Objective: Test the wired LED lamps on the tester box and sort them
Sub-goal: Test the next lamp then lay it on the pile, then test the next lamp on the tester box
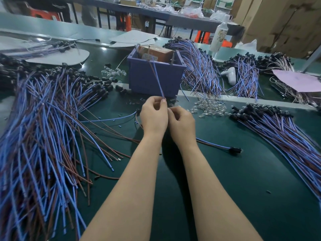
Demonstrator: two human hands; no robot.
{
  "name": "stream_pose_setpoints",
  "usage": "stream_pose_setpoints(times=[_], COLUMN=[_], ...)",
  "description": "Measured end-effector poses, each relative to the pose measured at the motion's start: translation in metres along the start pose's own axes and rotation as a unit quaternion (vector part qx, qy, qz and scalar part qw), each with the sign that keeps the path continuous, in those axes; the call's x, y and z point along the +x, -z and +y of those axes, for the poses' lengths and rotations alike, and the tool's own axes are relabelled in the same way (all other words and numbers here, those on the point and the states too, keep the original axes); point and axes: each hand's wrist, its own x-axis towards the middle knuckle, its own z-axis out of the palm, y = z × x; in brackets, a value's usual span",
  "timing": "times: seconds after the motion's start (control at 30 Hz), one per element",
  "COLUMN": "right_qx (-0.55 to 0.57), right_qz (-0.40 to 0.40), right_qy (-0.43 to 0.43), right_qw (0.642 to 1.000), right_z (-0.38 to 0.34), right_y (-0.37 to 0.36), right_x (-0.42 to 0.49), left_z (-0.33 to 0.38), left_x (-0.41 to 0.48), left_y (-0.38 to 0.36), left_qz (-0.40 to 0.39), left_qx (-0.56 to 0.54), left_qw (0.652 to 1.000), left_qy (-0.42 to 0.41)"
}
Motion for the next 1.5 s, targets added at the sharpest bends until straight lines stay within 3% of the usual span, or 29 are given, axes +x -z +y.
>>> stream_pose_setpoints(times=[0.1,0.3,0.37,0.47,0.73,1.5], right_qx=[0.018,0.150,0.125,0.069,-0.018,-0.028], right_qz=[0.023,0.105,0.122,0.112,0.050,0.035], right_qy=[-0.027,-0.071,-0.045,-0.009,-0.017,-0.021], right_qw=[0.999,0.981,0.984,0.991,0.998,0.999], right_z=[0.002,0.000,0.000,0.000,0.001,0.000], right_y=[-0.001,0.000,0.000,-0.001,-0.002,-0.003], right_x=[0.002,0.005,0.004,0.001,0.000,-0.001], left_z=[-0.003,0.000,0.001,0.002,-0.006,-0.016], left_x=[0.001,-0.002,-0.002,-0.001,0.003,0.008], left_y=[-0.001,-0.002,-0.001,0.002,0.000,-0.002], left_qz=[-0.016,0.006,0.022,0.044,0.011,0.006], left_qx=[0.041,-0.034,-0.062,-0.051,-0.062,-0.050], left_qw=[0.999,0.999,0.998,0.998,0.998,0.999], left_qy=[0.010,0.008,0.000,-0.019,0.015,-0.002])
